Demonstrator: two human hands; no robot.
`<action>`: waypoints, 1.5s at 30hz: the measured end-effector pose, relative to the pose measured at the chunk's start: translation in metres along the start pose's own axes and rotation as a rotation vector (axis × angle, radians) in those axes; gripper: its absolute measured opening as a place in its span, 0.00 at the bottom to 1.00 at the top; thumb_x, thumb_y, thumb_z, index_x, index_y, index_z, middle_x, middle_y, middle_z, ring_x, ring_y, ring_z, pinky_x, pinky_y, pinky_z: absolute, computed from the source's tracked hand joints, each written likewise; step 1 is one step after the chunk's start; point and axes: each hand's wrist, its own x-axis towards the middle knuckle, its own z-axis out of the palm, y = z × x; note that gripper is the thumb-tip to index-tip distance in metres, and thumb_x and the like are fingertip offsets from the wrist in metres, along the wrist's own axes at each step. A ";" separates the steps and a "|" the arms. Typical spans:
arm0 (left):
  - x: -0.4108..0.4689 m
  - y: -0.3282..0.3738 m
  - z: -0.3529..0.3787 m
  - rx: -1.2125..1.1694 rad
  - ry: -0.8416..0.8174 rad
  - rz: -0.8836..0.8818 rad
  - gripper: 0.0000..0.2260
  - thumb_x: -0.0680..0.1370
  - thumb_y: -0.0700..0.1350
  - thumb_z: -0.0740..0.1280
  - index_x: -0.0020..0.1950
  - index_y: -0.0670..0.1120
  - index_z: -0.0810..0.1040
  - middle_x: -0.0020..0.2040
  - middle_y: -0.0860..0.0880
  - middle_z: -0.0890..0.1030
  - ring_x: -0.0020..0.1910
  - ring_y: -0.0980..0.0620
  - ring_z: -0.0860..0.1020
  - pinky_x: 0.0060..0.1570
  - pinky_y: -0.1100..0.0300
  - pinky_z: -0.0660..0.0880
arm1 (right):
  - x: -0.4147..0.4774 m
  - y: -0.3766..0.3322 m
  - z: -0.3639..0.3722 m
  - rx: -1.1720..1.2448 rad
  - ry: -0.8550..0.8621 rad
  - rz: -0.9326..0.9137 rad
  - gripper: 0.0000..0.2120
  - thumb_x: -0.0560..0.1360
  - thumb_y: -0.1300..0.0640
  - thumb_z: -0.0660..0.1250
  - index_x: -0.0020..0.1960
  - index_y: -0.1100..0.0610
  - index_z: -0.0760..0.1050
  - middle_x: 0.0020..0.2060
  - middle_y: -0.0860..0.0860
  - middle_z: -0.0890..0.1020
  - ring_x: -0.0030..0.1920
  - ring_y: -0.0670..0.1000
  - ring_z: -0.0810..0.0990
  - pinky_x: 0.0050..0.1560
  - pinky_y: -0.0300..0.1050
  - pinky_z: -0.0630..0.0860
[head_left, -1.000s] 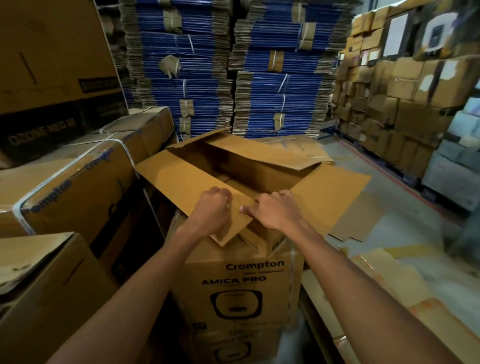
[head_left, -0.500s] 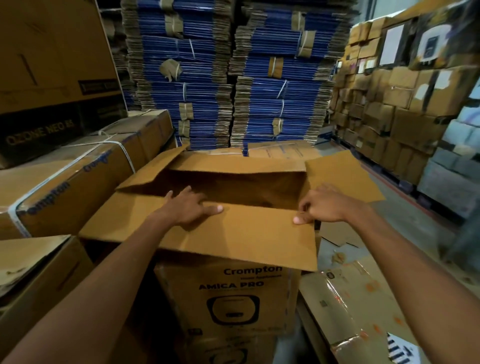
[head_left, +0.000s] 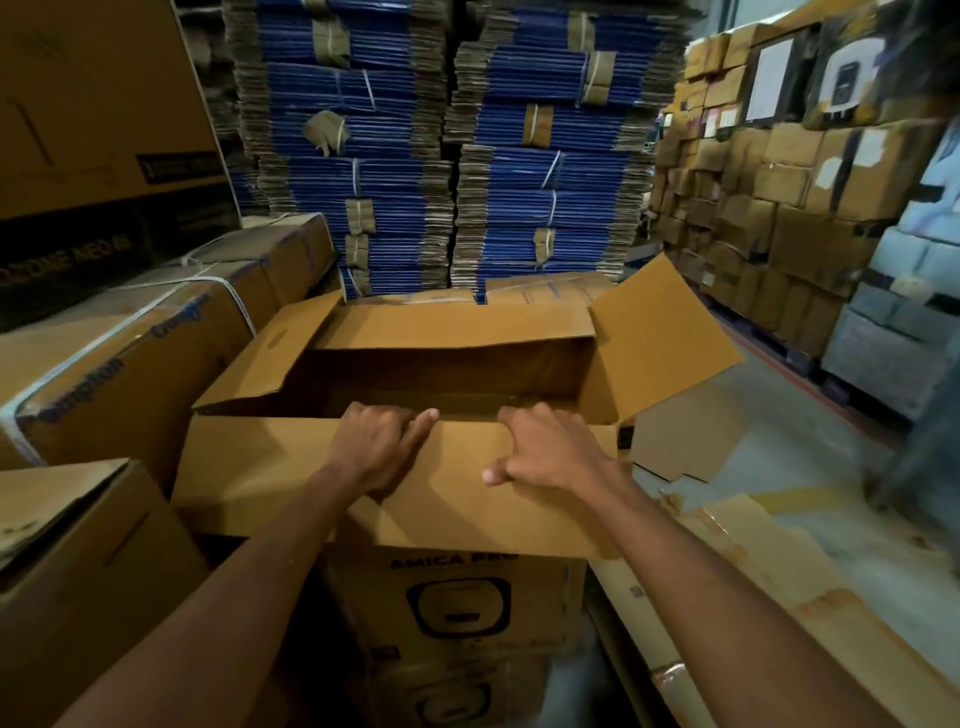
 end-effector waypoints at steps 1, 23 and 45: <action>0.001 0.000 0.000 0.008 -0.008 -0.003 0.35 0.80 0.70 0.41 0.40 0.51 0.80 0.35 0.53 0.80 0.35 0.54 0.78 0.55 0.49 0.75 | 0.001 0.000 0.001 -0.028 0.024 0.002 0.28 0.70 0.36 0.75 0.60 0.53 0.75 0.51 0.52 0.82 0.53 0.55 0.81 0.58 0.55 0.75; 0.012 0.062 -0.014 -0.202 -0.163 -0.091 0.21 0.82 0.64 0.57 0.56 0.49 0.78 0.49 0.50 0.81 0.47 0.50 0.81 0.48 0.55 0.79 | -0.003 0.059 -0.009 -0.084 0.187 0.045 0.20 0.78 0.47 0.68 0.68 0.48 0.73 0.61 0.48 0.80 0.63 0.52 0.75 0.70 0.55 0.65; 0.011 -0.003 -0.030 -0.025 -0.155 -0.851 0.50 0.76 0.74 0.58 0.83 0.42 0.43 0.82 0.35 0.44 0.79 0.26 0.43 0.73 0.27 0.41 | 0.013 0.071 -0.040 0.300 -0.033 0.197 0.11 0.80 0.41 0.66 0.49 0.47 0.82 0.50 0.46 0.82 0.54 0.49 0.79 0.58 0.52 0.74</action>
